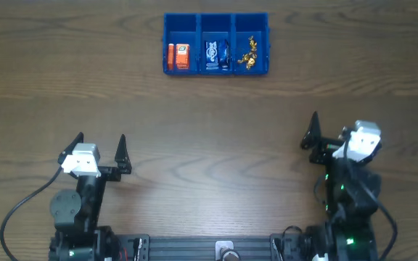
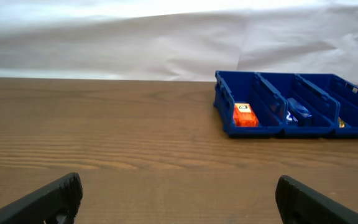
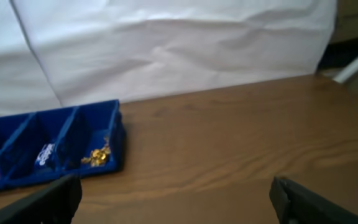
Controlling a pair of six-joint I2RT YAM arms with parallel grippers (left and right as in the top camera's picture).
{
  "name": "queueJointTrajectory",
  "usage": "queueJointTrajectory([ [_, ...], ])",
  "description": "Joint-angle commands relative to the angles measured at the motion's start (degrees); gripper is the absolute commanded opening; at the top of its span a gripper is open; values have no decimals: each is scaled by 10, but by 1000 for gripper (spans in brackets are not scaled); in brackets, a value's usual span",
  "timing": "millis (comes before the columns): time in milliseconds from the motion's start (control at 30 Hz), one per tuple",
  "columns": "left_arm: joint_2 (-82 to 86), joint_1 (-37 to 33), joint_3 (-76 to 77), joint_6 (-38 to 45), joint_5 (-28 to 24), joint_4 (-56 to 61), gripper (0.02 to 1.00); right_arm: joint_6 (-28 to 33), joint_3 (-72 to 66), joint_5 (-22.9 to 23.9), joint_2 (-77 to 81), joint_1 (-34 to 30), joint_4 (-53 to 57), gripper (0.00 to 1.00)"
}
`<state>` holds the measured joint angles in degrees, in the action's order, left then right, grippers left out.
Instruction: Sort Candies Into Trays
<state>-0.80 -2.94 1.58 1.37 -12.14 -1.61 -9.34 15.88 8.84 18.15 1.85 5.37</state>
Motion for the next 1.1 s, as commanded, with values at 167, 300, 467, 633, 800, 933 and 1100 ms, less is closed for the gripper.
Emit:
queueJointTrajectory([
  [167, 4, 0, -13, 4, -13, -16, 998, 7, -136, -26, -144, 1, -97, 998],
  [300, 4, 0, -13, 4, -13, -16, 998, 28, -155, -32, -177, 1, -100, 998],
  [467, 4, 0, -13, 3, -13, -16, 998, 65, -155, -56, -180, 1, -62, 998],
  [633, 4, 0, -13, 4, -13, -16, 996, 64, -155, -62, -180, 1, -9, 1000],
  [800, 4, 0, -13, 3, -13, -16, 998, 64, -155, -62, -180, 1, -9, 1000],
  [933, 4, 0, -13, 4, -13, -16, 998, 64, -155, -62, -180, 1, -9, 1000],
  [1100, 4, 0, -13, 4, -13, -16, 998, 64, -155, -62, -180, 1, -9, 1000],
])
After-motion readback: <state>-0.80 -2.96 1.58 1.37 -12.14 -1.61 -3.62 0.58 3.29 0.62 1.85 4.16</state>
